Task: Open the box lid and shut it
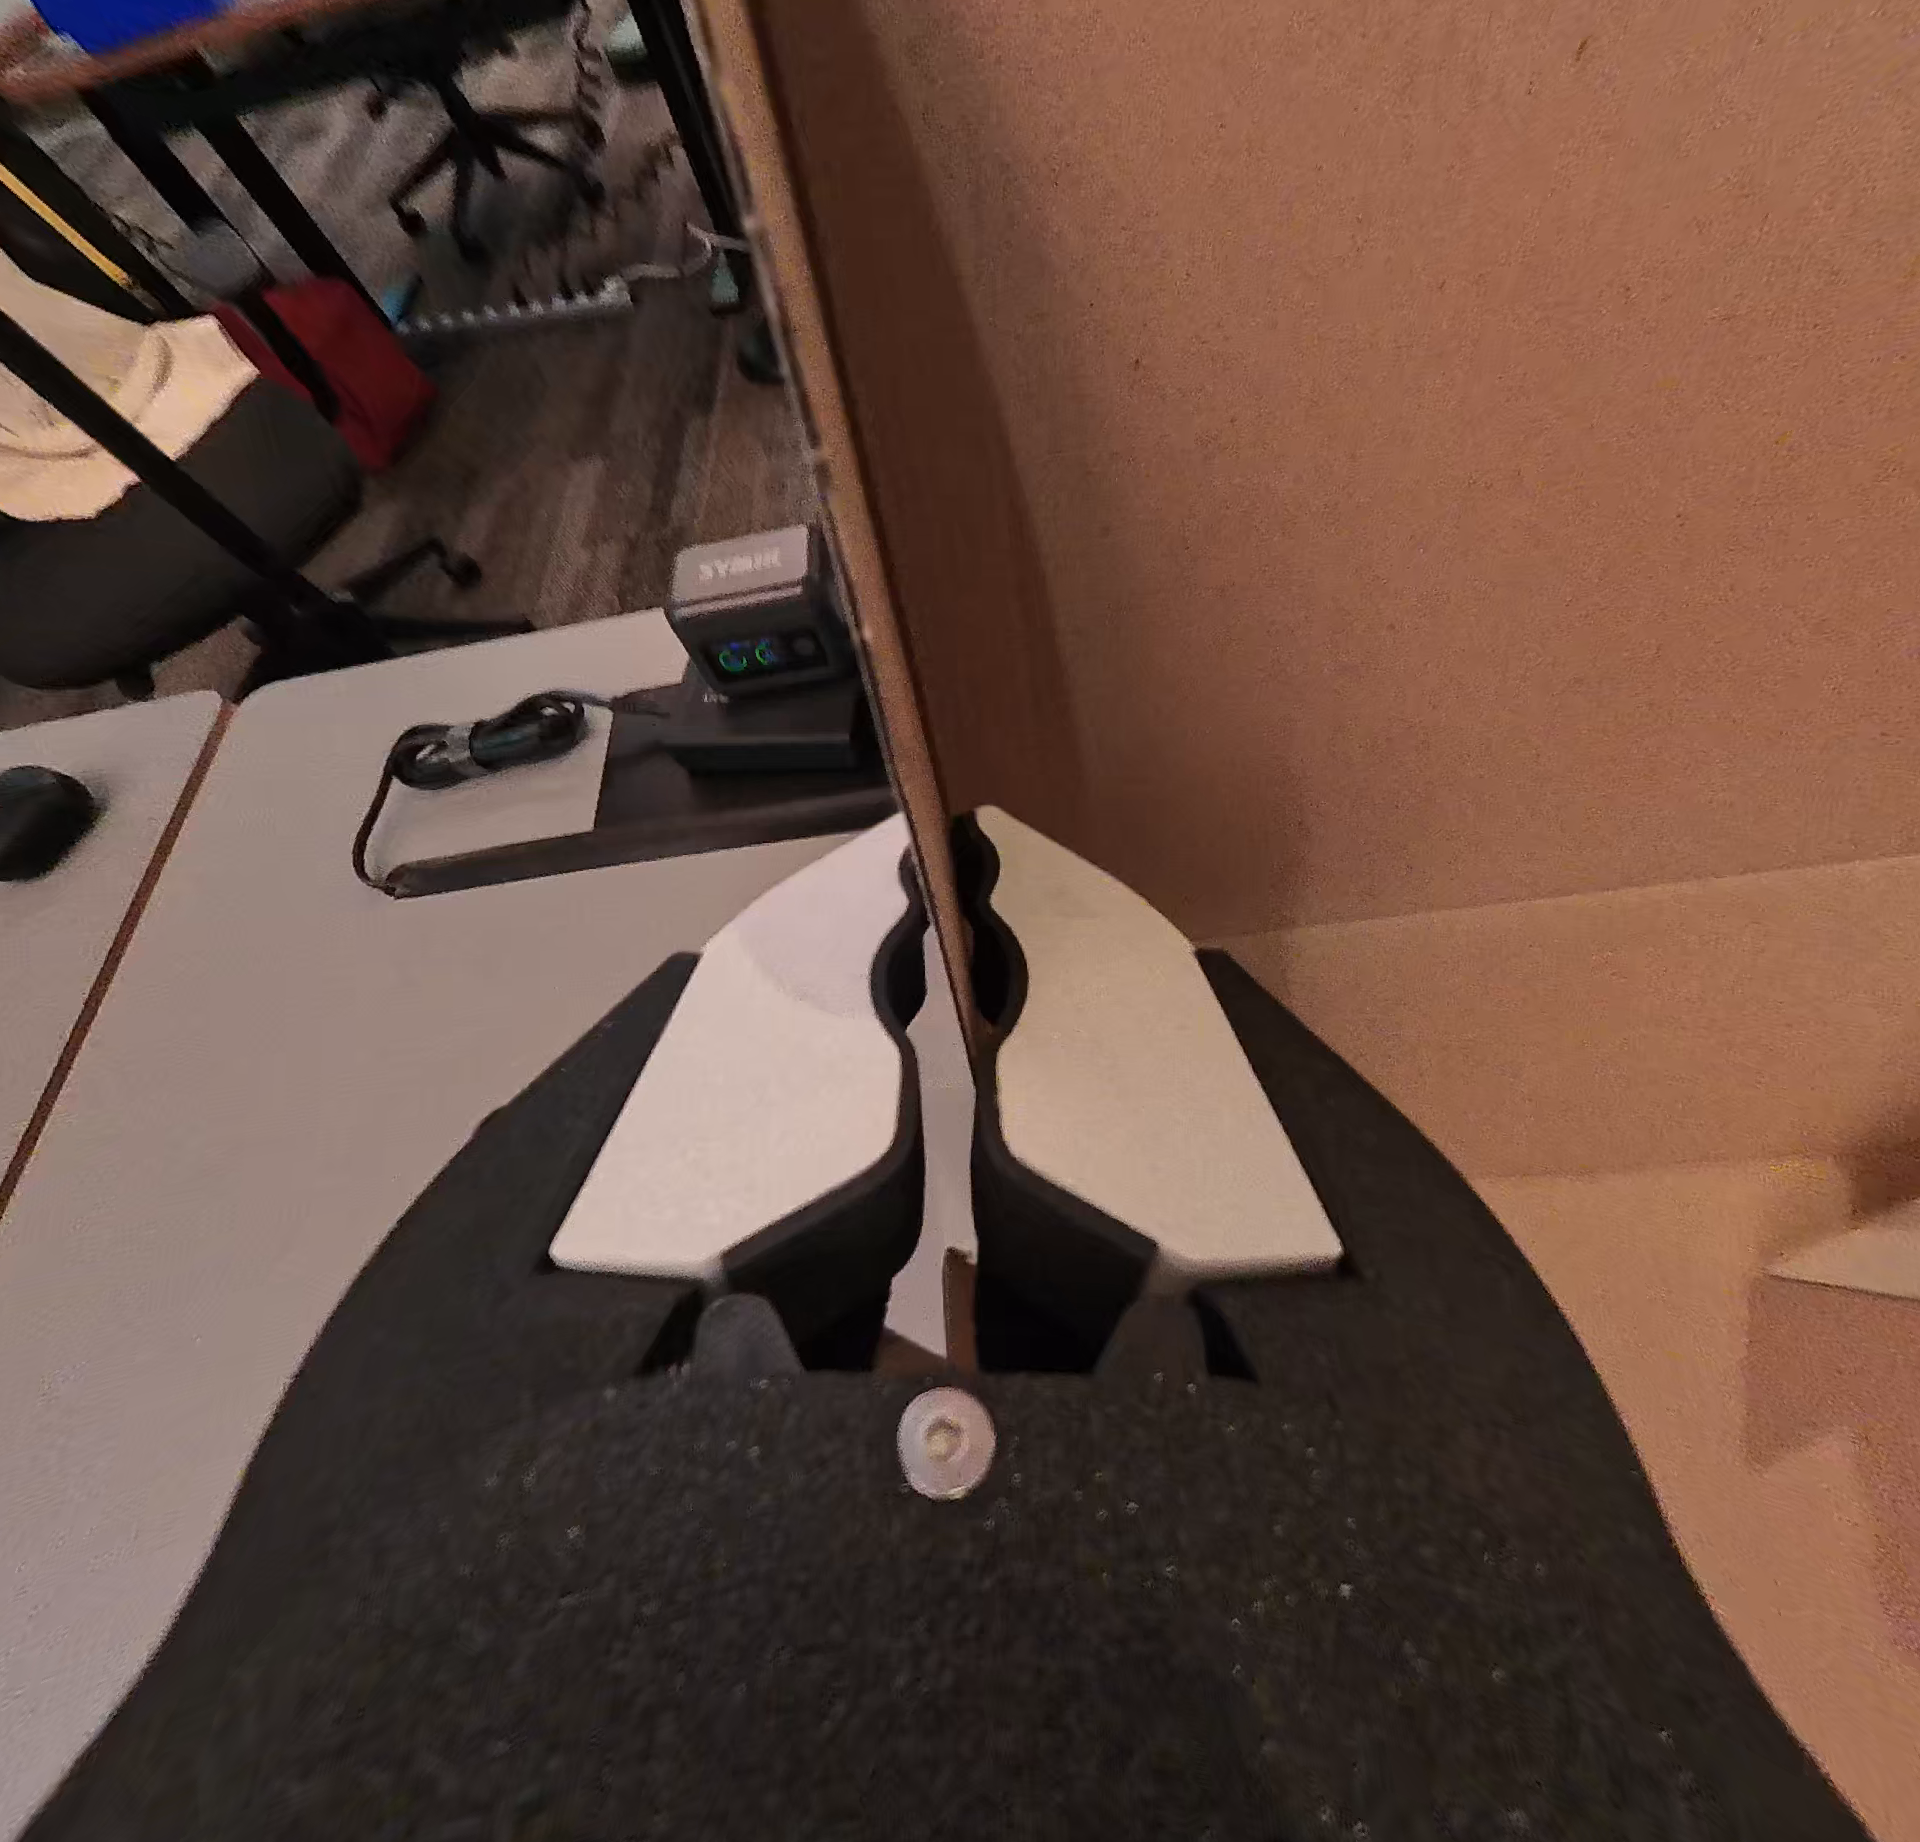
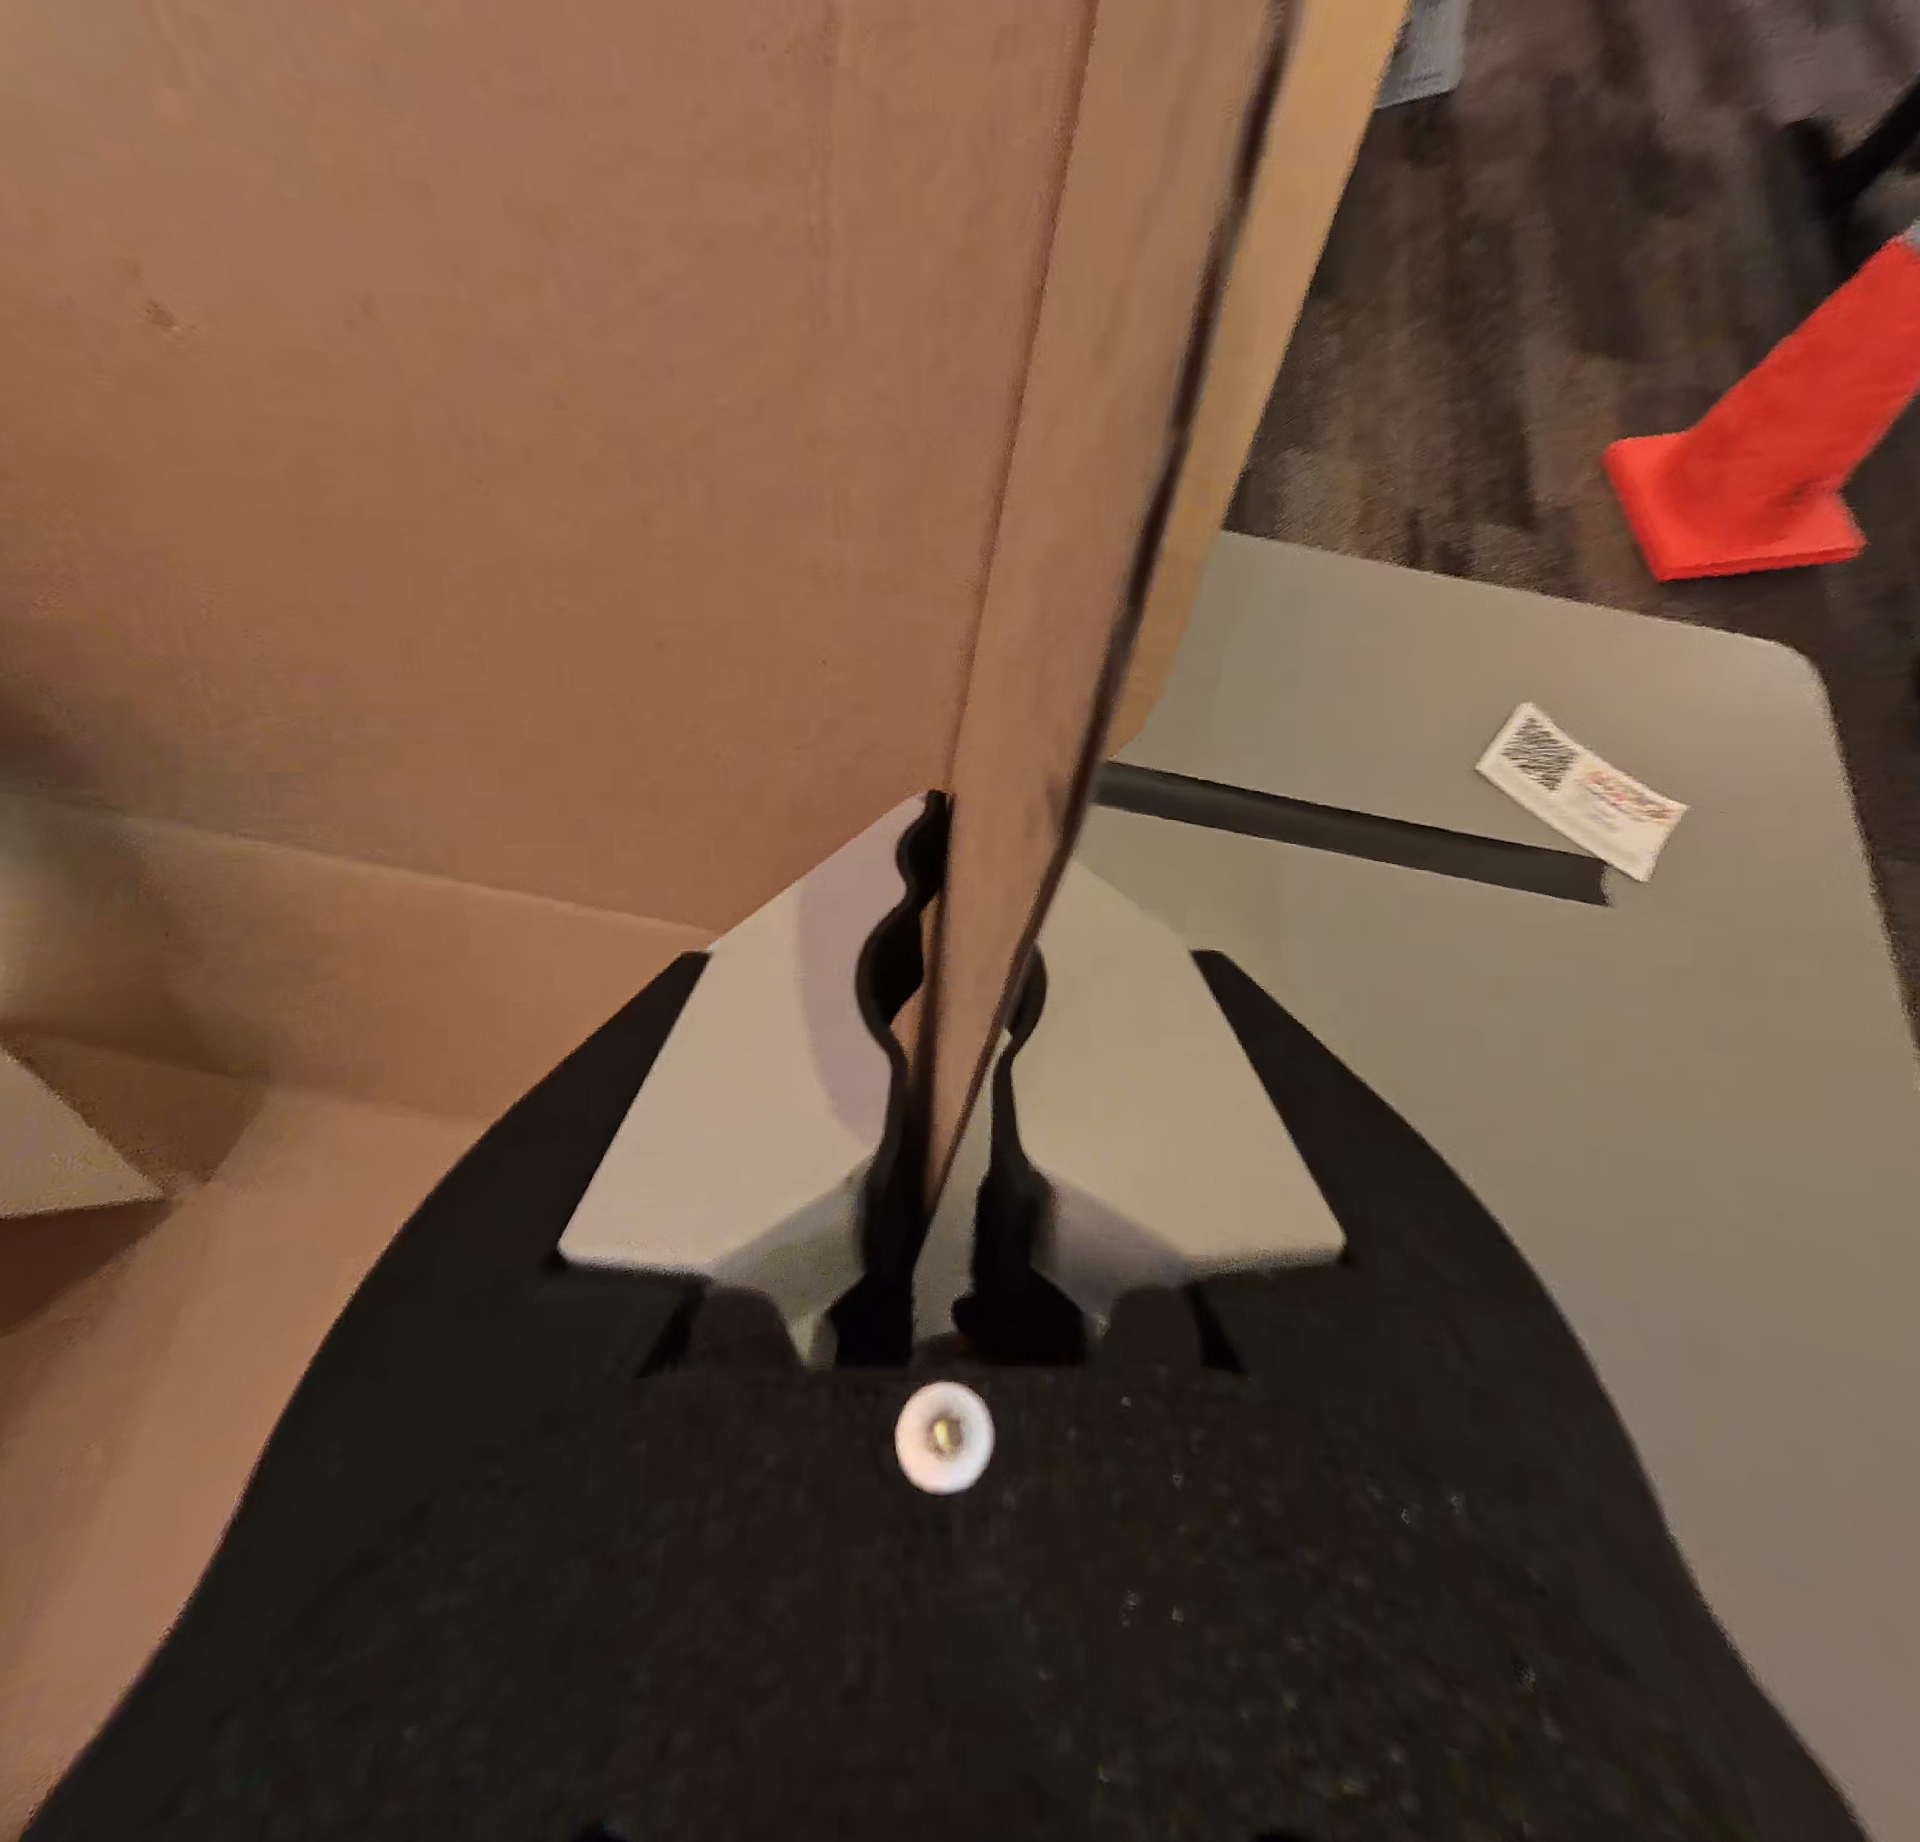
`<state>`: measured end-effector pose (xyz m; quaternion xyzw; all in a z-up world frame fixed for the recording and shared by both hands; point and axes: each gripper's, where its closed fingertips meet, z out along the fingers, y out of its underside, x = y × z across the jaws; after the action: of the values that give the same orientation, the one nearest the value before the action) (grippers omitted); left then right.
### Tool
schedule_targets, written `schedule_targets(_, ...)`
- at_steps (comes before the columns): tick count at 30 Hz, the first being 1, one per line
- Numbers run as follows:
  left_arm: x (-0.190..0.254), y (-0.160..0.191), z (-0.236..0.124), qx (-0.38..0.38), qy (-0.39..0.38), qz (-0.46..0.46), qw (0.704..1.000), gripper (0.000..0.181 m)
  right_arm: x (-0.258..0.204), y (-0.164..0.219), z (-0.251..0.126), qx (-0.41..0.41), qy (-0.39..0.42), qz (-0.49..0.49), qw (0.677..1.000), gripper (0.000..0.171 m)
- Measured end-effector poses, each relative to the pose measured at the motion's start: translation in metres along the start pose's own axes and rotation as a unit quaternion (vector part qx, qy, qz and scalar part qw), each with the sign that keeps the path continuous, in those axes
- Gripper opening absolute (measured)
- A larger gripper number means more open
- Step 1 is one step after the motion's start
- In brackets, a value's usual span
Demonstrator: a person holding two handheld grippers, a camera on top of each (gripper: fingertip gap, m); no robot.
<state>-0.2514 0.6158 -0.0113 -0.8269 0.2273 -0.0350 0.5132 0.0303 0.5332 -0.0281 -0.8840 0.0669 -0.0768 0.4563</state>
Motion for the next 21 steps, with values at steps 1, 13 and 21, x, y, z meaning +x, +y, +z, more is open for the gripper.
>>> schedule_targets(1,0.002,-0.003,-0.005,0.017,0.004,-0.009,1.0,0.002,0.003,-0.002,-0.004,0.005,0.018,0.007,1.0,0.001)
schedule_targets(13,0.011,0.005,-0.076,0.156,0.081,-0.084,0.981,0.002,0.008,0.012,-0.076,0.158,-0.023,0.142,0.977,0.002)
schedule_targets(21,0.01,0.041,-0.108,0.154,0.014,-0.084,0.984,0.002,-0.014,0.056,-0.086,0.121,-0.037,0.129,0.984,0.001)
